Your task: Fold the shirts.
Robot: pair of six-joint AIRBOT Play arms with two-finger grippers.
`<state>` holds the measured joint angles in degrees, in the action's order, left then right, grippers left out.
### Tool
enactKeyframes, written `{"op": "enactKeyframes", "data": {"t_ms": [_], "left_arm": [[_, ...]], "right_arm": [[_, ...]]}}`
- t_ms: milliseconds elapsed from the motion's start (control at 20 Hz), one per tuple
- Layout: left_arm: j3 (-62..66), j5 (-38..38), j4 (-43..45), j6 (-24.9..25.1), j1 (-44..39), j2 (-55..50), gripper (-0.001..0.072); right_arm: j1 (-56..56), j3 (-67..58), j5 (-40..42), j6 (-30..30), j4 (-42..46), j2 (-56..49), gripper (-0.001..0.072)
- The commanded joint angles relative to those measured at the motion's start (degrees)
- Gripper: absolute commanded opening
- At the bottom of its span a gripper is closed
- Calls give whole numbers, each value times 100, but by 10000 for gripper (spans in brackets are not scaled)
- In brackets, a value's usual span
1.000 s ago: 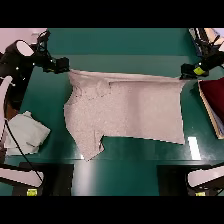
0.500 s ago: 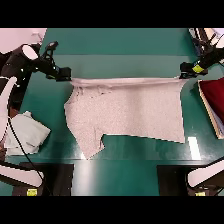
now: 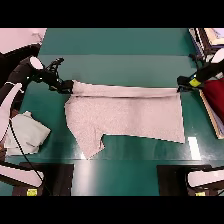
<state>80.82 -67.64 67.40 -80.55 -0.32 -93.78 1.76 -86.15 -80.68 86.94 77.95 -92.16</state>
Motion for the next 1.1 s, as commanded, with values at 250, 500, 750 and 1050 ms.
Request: {"op": "enactKeyframes", "data": {"t_ms": [250, 500, 750, 1050], "left_arm": [[-42, -564, 293, 2, 2, 448, 497], [-870, -1102, 739, -4, 2, 1589, 498], [-3447, -566, 284, -474, 0, 3171, 497], [-5254, 402, -1062, -511, 0, 3849, 498]], "right_arm": [[-212, 1351, 46, -79, -197, 787, 306], [-608, 2511, -52, -114, -243, 2286, 397], [-988, 3169, 105, -531, -1364, 3268, 411], [-1005, 3185, 146, -610, -1399, 3641, 411]]}}
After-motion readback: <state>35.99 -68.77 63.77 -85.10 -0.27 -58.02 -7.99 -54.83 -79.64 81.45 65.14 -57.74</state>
